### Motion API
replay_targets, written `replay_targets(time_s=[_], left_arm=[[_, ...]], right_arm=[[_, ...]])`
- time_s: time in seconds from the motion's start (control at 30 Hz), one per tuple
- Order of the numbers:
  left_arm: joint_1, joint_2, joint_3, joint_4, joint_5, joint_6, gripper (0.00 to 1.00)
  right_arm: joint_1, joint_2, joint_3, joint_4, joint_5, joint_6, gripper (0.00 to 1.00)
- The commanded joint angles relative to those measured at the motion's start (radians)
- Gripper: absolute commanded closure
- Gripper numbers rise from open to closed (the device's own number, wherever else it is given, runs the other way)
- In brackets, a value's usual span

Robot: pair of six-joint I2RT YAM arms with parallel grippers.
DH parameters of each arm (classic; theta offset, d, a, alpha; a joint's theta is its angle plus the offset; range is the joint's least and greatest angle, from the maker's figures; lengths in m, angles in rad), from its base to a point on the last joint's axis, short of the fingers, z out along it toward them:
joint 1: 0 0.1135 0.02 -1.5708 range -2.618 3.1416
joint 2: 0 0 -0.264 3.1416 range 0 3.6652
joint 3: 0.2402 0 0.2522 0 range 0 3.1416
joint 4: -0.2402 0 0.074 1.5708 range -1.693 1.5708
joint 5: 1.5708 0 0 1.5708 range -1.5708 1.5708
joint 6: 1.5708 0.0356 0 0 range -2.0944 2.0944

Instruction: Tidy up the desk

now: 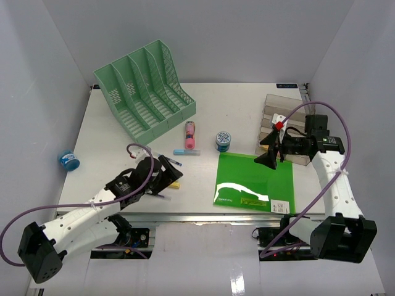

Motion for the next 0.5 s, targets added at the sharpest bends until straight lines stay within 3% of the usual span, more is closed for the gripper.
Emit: replay_targets(time_s=[0.0,0.3,0.47], left_arm=[[0.095,-0.01,-0.004,-0.032,0.111,-0.073,0.22],[0.151,0.095,0.086,-0.263,0.084,-0.232,0.4],[0.156,0.168,0.114,-0.296,0.09,-0.296,0.46]], right_arm=[[-0.001,0.043,-0.091,-0.019,-0.233,0.037,0.17],[-0.001,0.053,-0.165,-0.018,-0.265,0.004,0.18],[-0.008,0.036,-0.175,-0.017,-0.242,-0.004,0.18]])
